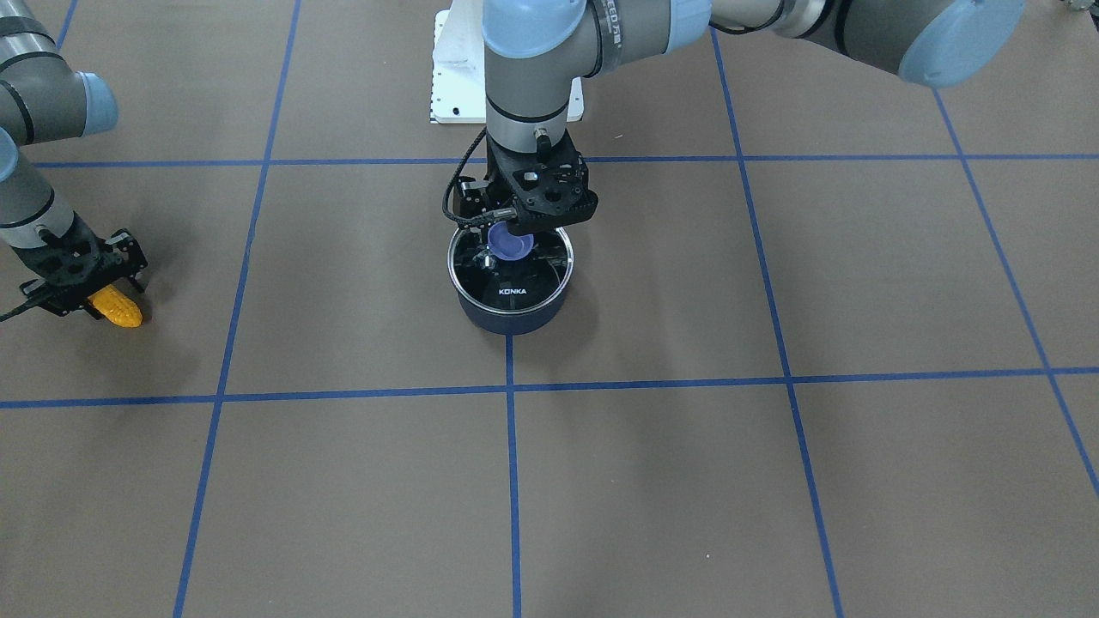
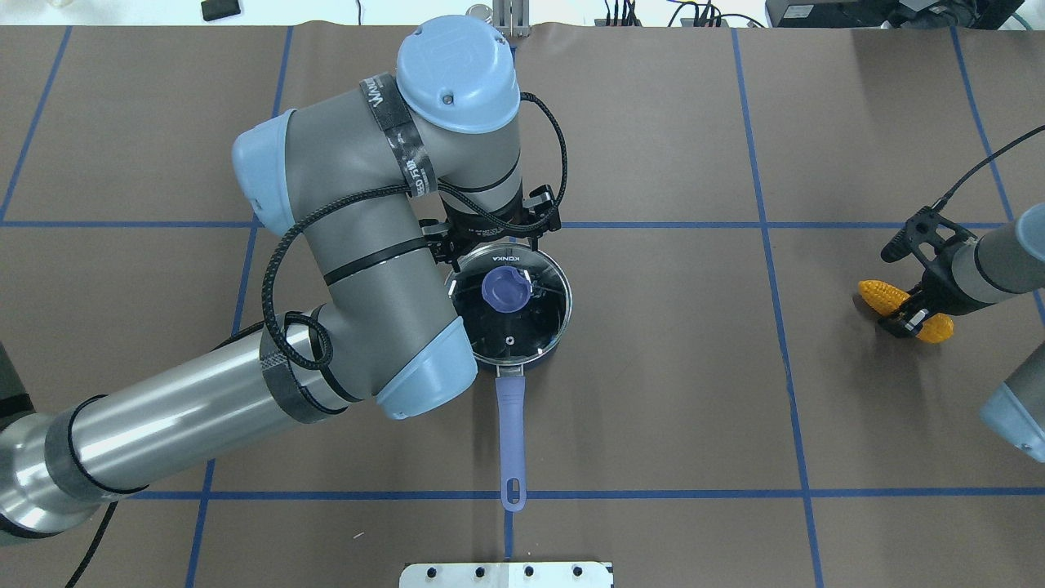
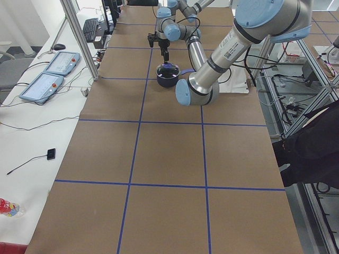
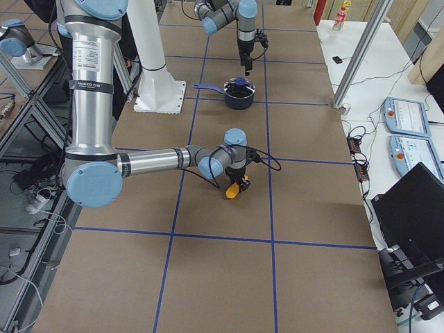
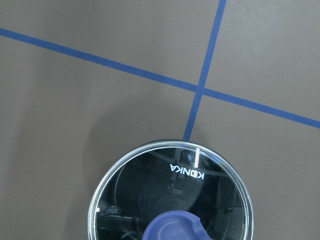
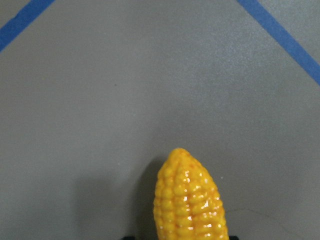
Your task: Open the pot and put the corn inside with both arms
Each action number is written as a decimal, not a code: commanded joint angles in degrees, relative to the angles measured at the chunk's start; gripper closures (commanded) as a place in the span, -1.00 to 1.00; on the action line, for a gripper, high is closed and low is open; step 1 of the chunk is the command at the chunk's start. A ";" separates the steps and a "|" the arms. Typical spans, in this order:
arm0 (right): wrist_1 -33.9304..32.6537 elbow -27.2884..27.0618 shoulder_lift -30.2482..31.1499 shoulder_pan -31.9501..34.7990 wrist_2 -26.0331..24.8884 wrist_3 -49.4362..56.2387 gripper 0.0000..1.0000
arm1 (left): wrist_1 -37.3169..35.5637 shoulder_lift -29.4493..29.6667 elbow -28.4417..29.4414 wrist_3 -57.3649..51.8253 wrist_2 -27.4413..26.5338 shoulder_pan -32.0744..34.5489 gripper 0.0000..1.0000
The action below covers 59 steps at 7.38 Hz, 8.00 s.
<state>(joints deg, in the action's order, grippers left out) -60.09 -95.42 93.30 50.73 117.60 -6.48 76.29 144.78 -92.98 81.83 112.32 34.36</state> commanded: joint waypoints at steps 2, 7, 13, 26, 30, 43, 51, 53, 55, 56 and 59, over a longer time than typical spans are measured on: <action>-1.51 -0.38 -0.92 1.30 1.32 0.15 0.69 | 0.09 0.07 0.26 -0.09 0.00 0.00 -0.96; -10.17 -1.34 -6.26 7.95 8.23 0.15 0.81 | 2.37 0.07 3.41 -0.36 0.00 -0.08 -0.96; -17.16 -4.33 -8.57 11.23 10.90 0.24 0.77 | 3.08 -0.20 4.65 -0.88 -1.23 -4.48 -0.96; -36.64 -6.00 -23.40 12.82 12.30 -1.33 0.74 | 0.88 -9.90 -7.60 -15.43 5.71 3.85 -0.09; -38.17 -7.40 -31.49 6.59 12.13 -20.18 0.75 | 0.26 -24.06 -17.03 -32.39 5.98 10.09 -0.09; -37.73 -7.24 -44.95 -17.42 -4.57 -53.98 0.75 | 42.98 -56.89 -6.25 -50.63 7.12 17.14 -0.11; -31.14 0.49 -48.99 -20.05 -6.59 -58.82 0.75 | 42.36 -55.74 -5.98 -50.80 19.64 26.06 -0.94; -26.69 5.05 -50.05 -20.58 -7.64 -59.00 0.70 | 41.23 -55.92 -7.47 -51.86 21.34 27.07 -0.95; -25.95 5.77 -50.14 -21.37 -8.97 -58.91 0.46 | 40.96 -55.83 -7.48 -51.95 22.41 29.00 -0.95; -26.04 5.69 -50.14 -21.55 -9.14 -58.39 -0.17 | 40.96 -55.83 -7.48 -51.95 22.41 29.01 -0.95; -26.12 4.56 -49.44 -21.56 -12.57 -54.11 -1.00 | 40.96 -55.92 -7.39 -53.08 23.55 30.23 -0.95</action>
<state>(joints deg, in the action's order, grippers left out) -86.10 -89.92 43.49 28.55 105.74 -63.49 117.25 88.87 -100.45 29.63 135.27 63.84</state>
